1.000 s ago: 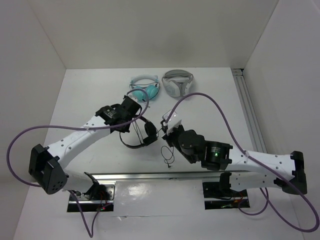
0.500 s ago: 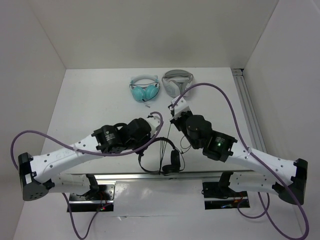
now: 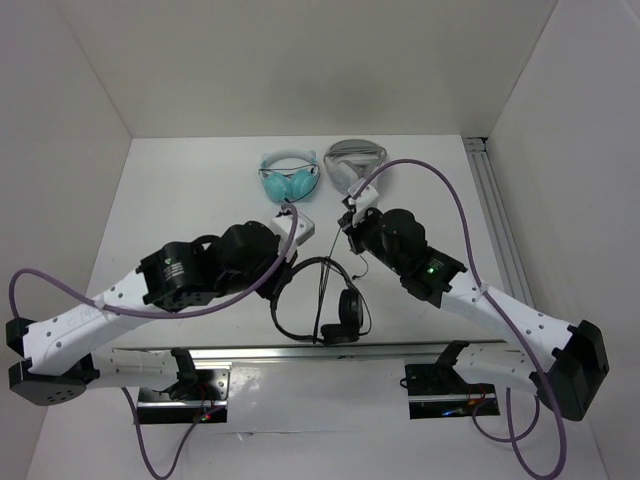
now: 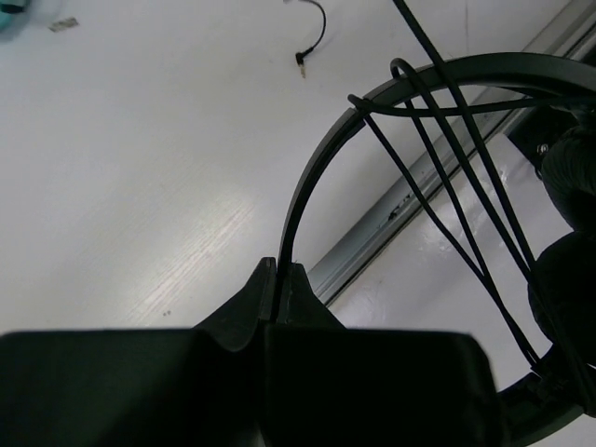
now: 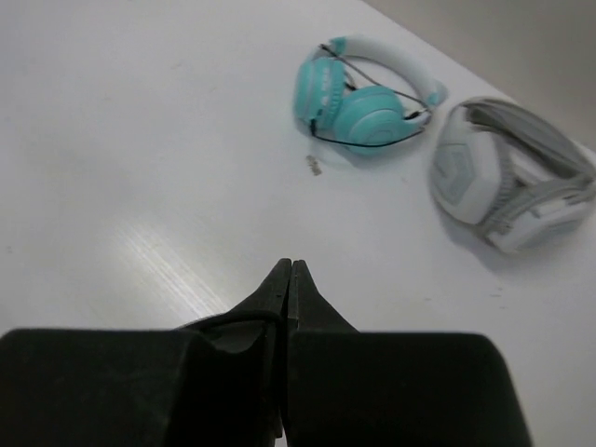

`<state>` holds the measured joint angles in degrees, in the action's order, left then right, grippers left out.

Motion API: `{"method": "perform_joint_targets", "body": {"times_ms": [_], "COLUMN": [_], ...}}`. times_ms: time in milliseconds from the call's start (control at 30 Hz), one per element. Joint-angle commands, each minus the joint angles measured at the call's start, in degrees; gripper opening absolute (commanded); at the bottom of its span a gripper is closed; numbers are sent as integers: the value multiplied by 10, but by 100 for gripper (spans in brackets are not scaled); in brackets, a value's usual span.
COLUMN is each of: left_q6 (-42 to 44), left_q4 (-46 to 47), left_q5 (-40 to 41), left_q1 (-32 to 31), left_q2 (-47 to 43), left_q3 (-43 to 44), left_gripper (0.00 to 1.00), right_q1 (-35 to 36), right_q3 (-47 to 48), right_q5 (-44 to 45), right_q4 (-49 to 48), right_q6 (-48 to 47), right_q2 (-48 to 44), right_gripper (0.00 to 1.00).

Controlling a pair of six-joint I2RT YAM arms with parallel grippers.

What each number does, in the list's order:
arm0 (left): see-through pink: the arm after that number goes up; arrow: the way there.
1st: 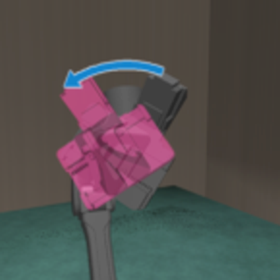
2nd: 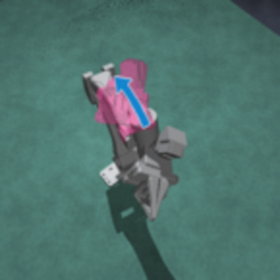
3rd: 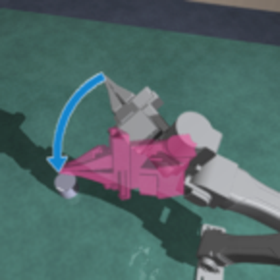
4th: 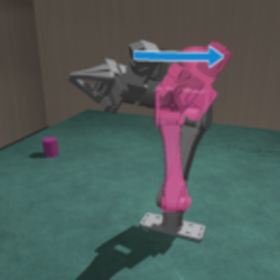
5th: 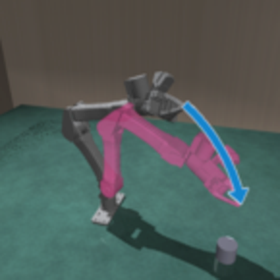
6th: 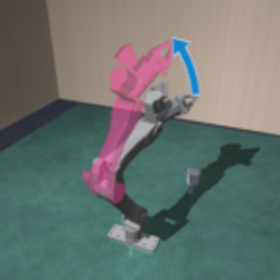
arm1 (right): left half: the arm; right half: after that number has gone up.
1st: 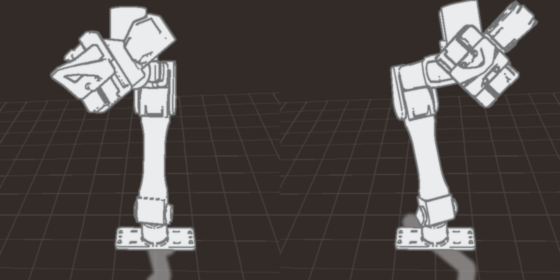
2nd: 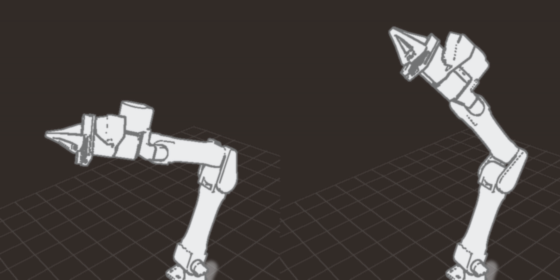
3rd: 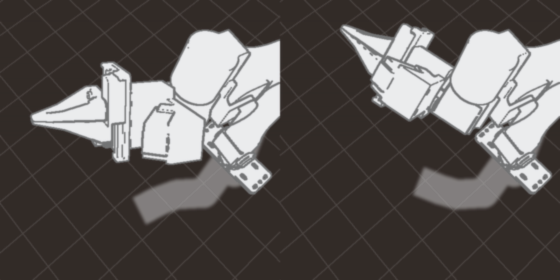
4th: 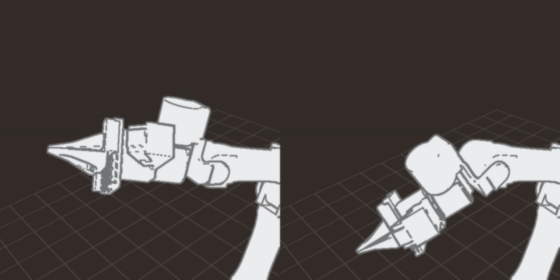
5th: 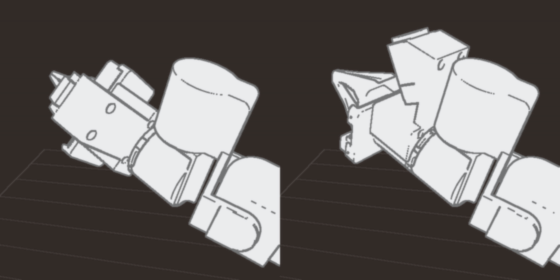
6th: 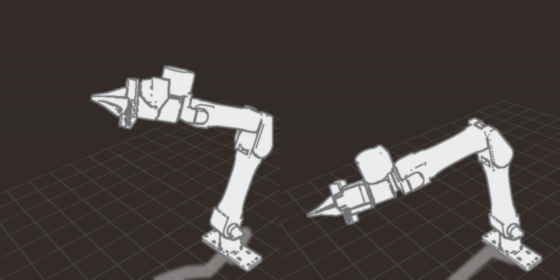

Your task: Wrap the headphones

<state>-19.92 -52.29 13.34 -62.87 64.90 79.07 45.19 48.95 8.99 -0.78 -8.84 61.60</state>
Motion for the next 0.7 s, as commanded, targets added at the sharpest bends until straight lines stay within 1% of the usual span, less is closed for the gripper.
{"method": "perform_joint_targets", "body": {"times_ms": [0, 33, 67, 100, 133, 167, 200, 267, 300, 400, 467, 533, 667], "left_q6": [-19, -27, -28, -42, -49, -54, -59, -72, -84, -116, -130, -136, -162], "left_q4": [-36, -36, -36, -36, -36, -36, -36, -49, -55, -97, -119, -127, -153], "left_q5": [41, 54, 81, 92, 106, 128, 137, 167, 180, 241, 274, 282, 314], "left_q1": [-9, -9, -9, -9, -9, -9, -9, -9, -9, -9, -9, -9, -9], "left_q2": [-19, -19, -24, -24, -24, -24, -24, -24, -18, -5, -5, -5, 7], "left_q3": [61, 68, 74, 85, 85, 93, 104, 118, 135, 173, 189, 210, 245], "left_gripper": [0, 0, 0, 0, 0, 0, 0, 0, 0, 0, 0, 0, 0], "right_q1": [-27, -36, -36, -46, -52, -52, -52, -52, -52, -52, -52, -47, -25], "right_q3": [-33, -47, -55, -76, -88, -99, -108, -127, -133, -149, -162, -169, -193], "right_q5": [-128, -168, -186, -225, -241, -252, -260, -284, -292, -312, -325, -337, -326], "right_q4": [-130, -145, -163, -205, -230, -255, -300, -338, -380, -446, -463, -477, -501], "right_q6": [66, 77, 99, 109, 121, 132, 154, 186, 196, 232, 238, 246, 253], "right_q2": [21, 29, 47, 55, 64, 74, 96, 121, 147, 191, 209, 229, 242], "right_gripper": [0, 0, 0, 0, 0, 0, 0, 0, 0, 0, 0, 0, 0]}}
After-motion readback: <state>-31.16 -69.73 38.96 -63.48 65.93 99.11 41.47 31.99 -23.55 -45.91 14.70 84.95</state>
